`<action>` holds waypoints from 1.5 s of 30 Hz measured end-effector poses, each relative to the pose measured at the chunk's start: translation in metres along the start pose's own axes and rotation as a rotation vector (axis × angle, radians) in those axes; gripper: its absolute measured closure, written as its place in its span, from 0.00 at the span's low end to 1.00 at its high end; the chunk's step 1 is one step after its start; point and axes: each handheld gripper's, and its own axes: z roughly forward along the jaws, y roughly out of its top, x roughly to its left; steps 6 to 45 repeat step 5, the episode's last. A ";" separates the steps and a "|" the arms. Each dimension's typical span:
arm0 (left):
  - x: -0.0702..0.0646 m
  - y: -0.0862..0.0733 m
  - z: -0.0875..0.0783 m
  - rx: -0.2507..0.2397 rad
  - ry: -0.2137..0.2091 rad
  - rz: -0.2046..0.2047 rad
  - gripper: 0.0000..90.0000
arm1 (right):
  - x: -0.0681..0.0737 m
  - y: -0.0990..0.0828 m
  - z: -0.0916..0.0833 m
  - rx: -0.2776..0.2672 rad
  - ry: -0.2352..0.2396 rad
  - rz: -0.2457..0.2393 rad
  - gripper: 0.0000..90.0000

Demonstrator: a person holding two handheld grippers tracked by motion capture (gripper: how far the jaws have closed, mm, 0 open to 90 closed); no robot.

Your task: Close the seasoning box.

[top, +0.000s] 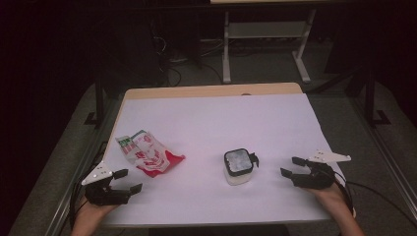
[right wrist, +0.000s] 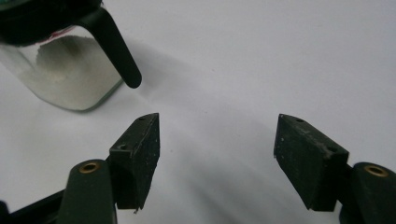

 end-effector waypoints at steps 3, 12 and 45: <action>0.000 0.000 0.001 0.008 -0.003 0.010 0.20 | 0.000 0.000 -0.001 -0.001 0.000 0.006 0.34; 0.000 0.001 0.001 0.010 -0.003 0.010 0.20 | 0.000 0.000 -0.001 -0.002 -0.001 0.004 0.35; 0.000 0.001 0.001 0.010 -0.003 0.010 0.20 | 0.000 0.000 -0.001 -0.002 -0.001 0.004 0.35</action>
